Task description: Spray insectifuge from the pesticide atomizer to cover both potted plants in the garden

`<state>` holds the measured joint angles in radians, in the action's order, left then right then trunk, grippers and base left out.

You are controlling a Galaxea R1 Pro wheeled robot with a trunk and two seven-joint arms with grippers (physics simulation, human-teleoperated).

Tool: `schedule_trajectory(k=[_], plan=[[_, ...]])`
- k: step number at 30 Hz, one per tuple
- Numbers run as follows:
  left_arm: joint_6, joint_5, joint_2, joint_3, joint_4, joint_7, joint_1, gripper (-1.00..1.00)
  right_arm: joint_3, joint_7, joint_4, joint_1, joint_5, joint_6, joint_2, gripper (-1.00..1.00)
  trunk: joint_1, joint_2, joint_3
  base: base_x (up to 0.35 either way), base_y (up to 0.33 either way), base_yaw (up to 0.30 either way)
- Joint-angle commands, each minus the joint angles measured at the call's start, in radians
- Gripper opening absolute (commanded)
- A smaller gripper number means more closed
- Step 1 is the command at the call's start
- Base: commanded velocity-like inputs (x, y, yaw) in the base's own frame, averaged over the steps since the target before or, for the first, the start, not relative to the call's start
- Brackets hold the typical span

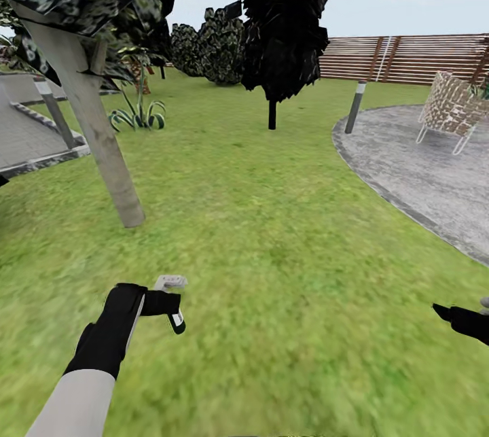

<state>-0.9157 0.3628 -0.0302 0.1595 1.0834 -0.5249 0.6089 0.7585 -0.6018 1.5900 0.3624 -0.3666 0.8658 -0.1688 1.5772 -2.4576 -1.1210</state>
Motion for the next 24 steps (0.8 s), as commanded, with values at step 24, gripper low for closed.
schedule_trajectory(k=[24], plan=[[-0.002,0.010,-0.002,0.005,0.001,-0.010,0.000,-1.00,0.001,-0.010,0.001,0.001,-0.011,0.002,0.000,1.00,0.000,0.000,0.009,0.000,0.000,-0.290]])
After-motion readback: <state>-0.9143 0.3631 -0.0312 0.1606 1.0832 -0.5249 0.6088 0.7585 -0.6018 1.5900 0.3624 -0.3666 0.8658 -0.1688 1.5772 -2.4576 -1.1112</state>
